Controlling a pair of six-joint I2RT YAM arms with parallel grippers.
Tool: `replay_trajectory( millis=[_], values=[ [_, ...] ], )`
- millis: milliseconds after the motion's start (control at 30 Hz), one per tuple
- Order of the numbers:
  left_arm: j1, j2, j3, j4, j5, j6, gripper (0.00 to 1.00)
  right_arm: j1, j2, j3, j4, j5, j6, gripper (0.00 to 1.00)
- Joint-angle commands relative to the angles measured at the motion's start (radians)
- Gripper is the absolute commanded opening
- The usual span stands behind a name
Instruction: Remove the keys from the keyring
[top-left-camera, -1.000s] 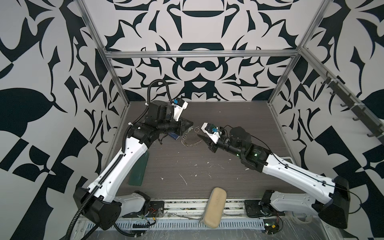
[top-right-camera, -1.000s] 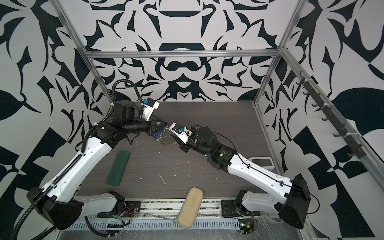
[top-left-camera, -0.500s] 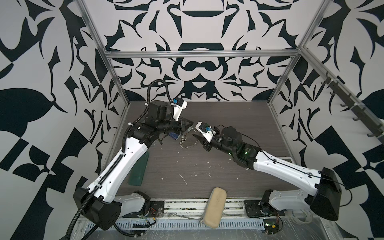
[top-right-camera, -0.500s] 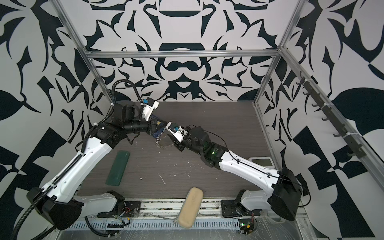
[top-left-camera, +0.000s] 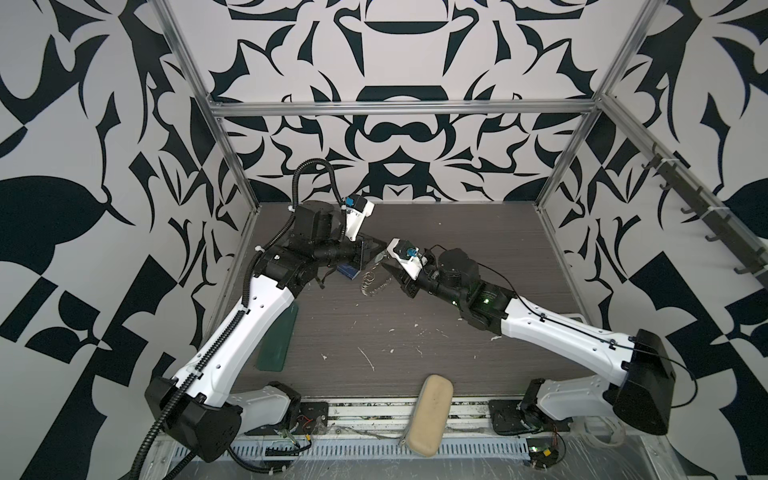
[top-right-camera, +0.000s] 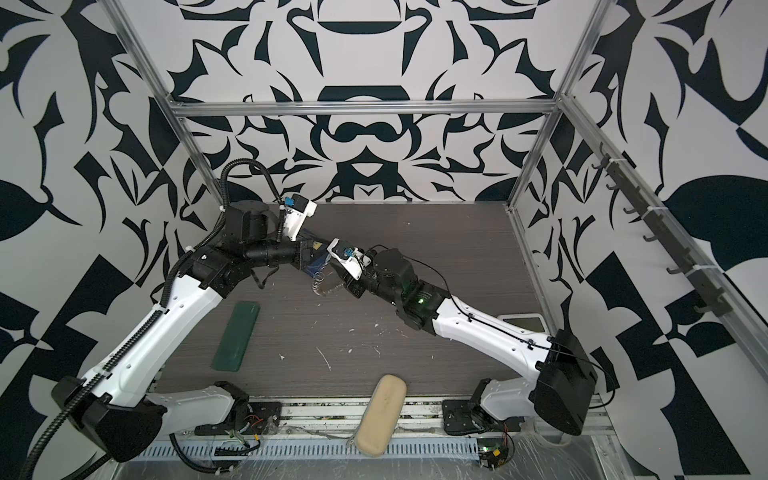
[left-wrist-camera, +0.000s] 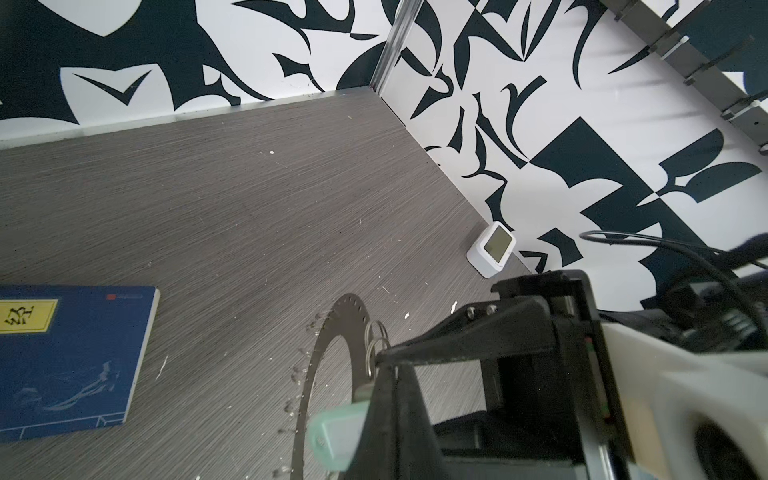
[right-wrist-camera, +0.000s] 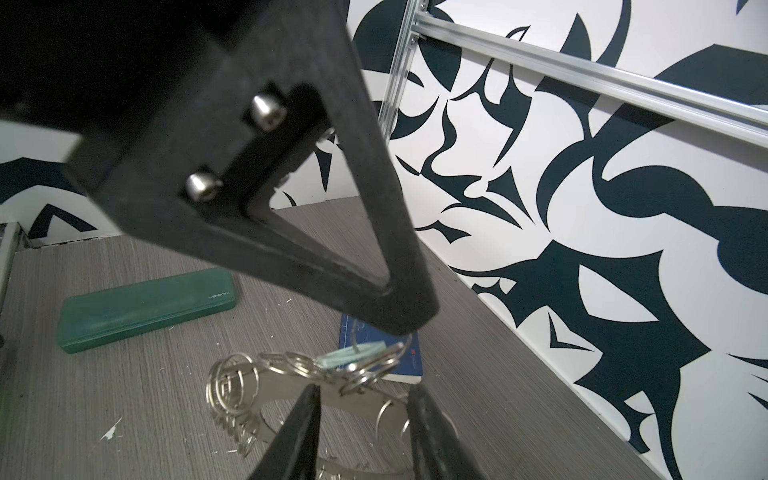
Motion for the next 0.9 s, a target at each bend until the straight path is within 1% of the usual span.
replay_trajectory(
  millis=[0, 167, 433, 500, 633, 700, 867],
  values=[
    [-0.002, -0.026, -0.023, 0.03, 0.02, -0.016, 0.0, 0.007, -0.011, 0.052, 0.05, 0.012, 0.004, 0.39],
    [-0.003, -0.03, -0.026, 0.032, 0.019, -0.016, 0.0, 0.006, -0.012, 0.064, 0.044, 0.016, -0.002, 0.39],
    [-0.003, -0.037, -0.028, 0.032, 0.014, -0.016, 0.0, 0.006, -0.012, 0.081, 0.003, 0.026, -0.029, 0.36],
    [-0.003, -0.037, -0.03, 0.033, 0.012, -0.014, 0.0, 0.007, -0.017, 0.079, -0.003, 0.005, -0.028, 0.38],
    [-0.004, -0.038, -0.029, 0.034, 0.01, -0.013, 0.0, 0.007, -0.043, 0.063, 0.003, -0.042, -0.018, 0.46],
    [-0.003, -0.04, -0.029, 0.034, 0.008, -0.012, 0.0, 0.007, -0.06, 0.054, 0.002, -0.055, -0.018, 0.47],
    [-0.003, -0.04, -0.031, 0.036, 0.007, -0.011, 0.0, 0.006, -0.075, 0.043, -0.033, -0.043, -0.022, 0.48]
  ],
)
